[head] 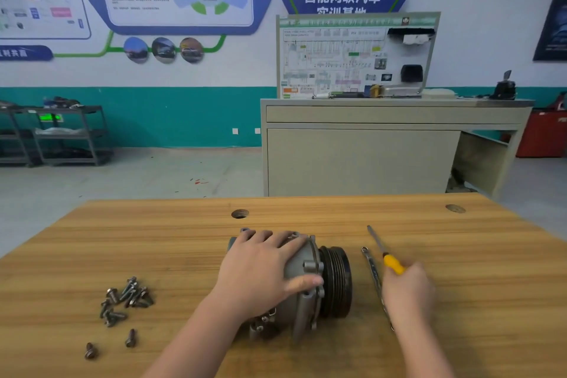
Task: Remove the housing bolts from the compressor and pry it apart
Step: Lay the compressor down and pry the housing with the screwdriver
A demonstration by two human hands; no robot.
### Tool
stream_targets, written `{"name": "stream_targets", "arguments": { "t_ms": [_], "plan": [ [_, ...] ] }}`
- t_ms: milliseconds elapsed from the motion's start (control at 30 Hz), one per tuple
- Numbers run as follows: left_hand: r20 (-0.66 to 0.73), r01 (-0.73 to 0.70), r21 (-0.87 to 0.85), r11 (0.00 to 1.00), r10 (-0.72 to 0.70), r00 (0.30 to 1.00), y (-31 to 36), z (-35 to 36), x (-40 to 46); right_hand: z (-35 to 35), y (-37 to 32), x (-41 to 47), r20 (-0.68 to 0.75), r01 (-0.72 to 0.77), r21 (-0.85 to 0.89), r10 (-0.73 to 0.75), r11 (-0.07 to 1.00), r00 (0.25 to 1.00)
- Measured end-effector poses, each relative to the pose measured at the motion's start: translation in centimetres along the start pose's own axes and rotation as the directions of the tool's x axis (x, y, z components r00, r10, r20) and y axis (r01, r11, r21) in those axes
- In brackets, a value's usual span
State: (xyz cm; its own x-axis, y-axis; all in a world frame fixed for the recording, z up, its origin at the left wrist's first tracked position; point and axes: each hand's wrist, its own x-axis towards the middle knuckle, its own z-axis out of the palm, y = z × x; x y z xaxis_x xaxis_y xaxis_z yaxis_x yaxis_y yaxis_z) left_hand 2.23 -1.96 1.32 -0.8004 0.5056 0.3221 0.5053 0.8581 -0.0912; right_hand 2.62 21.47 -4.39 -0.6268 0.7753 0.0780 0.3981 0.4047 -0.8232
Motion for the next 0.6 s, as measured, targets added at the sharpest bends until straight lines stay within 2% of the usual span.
{"name": "stream_targets", "arguments": {
  "t_ms": [67,133,167,233,300,367,400,467,533,600],
  "plan": [
    [0.000,-0.042,0.014,0.999,0.042,0.999,0.0,0.0,0.0,-1.9,-1.5,-0.2,-0.111,0.147,0.247,-0.123,0.958,0.986],
    [-0.007,-0.070,0.002,0.998,0.070,0.998,-0.1,0.0,-0.1,-4.0,-3.5,-0.4,-0.159,0.211,0.505,-0.150,0.837,0.976],
    [-0.008,-0.076,-0.007,0.997,0.076,0.997,-0.2,0.0,-0.1,-5.1,-4.6,-0.5,-0.146,0.191,0.650,-0.125,0.735,0.981],
    [-0.010,-0.083,-0.012,0.997,0.082,0.997,-0.3,0.1,-0.1,-7.2,-6.9,-0.6,-0.100,0.135,0.882,-0.101,0.451,0.990],
    [-0.013,-0.087,-0.010,0.996,0.087,0.996,-0.3,0.1,-0.1,-9.0,-9.2,-0.2,-0.059,0.081,0.978,-0.120,0.191,0.991],
    [-0.011,-0.090,-0.007,0.996,0.090,0.996,-0.3,0.1,-0.2,-10.3,-11.9,0.3,0.047,-0.051,0.999,-0.192,-0.014,0.980],
    [-0.008,-0.090,-0.008,0.996,0.090,0.996,-0.2,0.1,-0.2,-10.7,-13.2,0.4,0.100,-0.116,0.992,-0.249,-0.047,0.963],
    [-0.013,-0.083,-0.016,0.996,0.083,0.997,-0.1,0.1,-0.3,-10.7,-15.6,0.4,0.133,-0.118,0.991,-0.358,0.065,0.924],
    [-0.022,-0.069,-0.035,0.997,0.068,0.997,0.1,0.2,-0.3,-9.9,-17.4,-0.1,0.050,0.055,0.976,-0.463,0.211,0.885],
    [-0.021,-0.054,-0.048,0.997,0.053,0.998,0.4,0.3,-0.4,-8.8,-18.5,-0.9,-0.016,0.197,0.944,-0.557,0.265,0.830]
  ]
}}
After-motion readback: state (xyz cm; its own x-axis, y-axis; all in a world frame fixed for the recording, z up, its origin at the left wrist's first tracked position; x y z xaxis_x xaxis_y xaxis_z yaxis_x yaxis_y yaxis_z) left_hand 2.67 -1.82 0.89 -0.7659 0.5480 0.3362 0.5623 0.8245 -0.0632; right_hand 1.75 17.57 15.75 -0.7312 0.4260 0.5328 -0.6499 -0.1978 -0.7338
